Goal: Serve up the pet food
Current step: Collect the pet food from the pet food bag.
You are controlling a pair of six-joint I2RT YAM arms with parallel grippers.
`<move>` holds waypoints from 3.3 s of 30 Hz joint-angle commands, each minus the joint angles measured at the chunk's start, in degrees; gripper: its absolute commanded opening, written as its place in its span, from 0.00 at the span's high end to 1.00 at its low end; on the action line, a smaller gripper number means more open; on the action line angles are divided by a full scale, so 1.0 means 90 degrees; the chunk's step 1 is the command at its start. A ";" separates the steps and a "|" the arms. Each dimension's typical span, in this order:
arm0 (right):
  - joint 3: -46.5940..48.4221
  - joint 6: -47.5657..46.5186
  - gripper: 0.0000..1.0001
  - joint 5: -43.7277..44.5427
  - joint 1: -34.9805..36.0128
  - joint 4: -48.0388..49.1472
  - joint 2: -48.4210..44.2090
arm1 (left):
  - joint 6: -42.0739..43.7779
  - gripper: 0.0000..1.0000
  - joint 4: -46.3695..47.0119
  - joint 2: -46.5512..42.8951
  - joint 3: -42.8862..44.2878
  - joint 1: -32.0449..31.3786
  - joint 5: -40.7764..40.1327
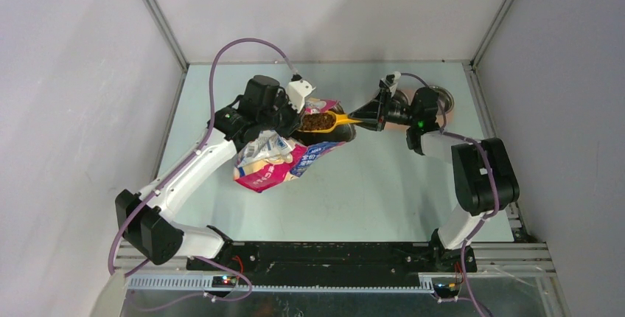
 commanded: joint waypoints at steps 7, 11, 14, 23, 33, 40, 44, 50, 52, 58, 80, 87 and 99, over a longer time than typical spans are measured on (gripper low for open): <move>-0.0148 0.0781 1.00 -0.0503 -0.0331 0.1588 0.0285 | 0.0117 1.00 -0.0150 -0.0262 0.0035 -0.0048 0.0678; -0.0225 0.0667 1.00 -0.0623 -0.0393 0.1462 0.0244 | 0.0121 1.00 -0.0163 -0.0261 0.0046 -0.0051 0.0684; -0.0283 0.0555 1.00 -0.0670 -0.0475 0.1395 0.0187 | 0.0128 1.00 -0.0165 -0.0269 0.0042 -0.0054 0.0685; -0.0429 0.0668 1.00 -0.0756 -0.0842 0.1541 -0.0050 | 0.0141 1.00 -0.0163 -0.0276 0.0028 -0.0054 0.0718; -0.0552 0.0783 1.00 -0.0953 -0.1049 0.1725 -0.0178 | 0.0138 1.00 -0.0142 -0.0266 -0.0001 -0.0053 0.0699; -0.0692 0.1313 1.00 -0.1087 -0.1204 0.2438 -0.0106 | 0.0141 1.00 -0.0143 -0.0244 0.0007 -0.0054 0.0716; -0.0705 0.1758 1.00 -0.1126 -0.1316 0.3067 -0.0067 | 0.0149 1.00 -0.0151 -0.0251 0.0008 -0.0055 0.0716; -0.0772 0.1760 1.00 -0.1263 -0.1513 0.3102 -0.0099 | 0.0150 1.00 -0.0147 -0.0234 0.0013 -0.0055 0.0708; -0.0811 0.1731 1.00 -0.1289 -0.1570 0.3064 -0.0115 | 0.0148 1.00 -0.0135 -0.0232 0.0009 -0.0054 0.0704; -0.0901 0.0762 1.00 -0.1224 -0.1679 0.1841 -0.0300 | 0.0136 1.00 -0.0117 -0.0225 0.0007 -0.0054 0.0680; -0.1121 0.0496 1.00 -0.1392 -0.2200 0.1387 -0.0801 | 0.0141 1.00 -0.0099 -0.0272 -0.0040 -0.0050 0.0670; -0.1135 0.0320 1.00 -0.1358 -0.2192 0.1162 -0.0820 | 0.0126 1.00 -0.0094 -0.0261 -0.0041 -0.0047 0.0671; -0.0111 -0.2436 1.00 -0.0452 -0.1112 -0.2824 -0.1152 | 0.0118 1.00 -0.0121 -0.0211 0.0024 -0.0064 0.0686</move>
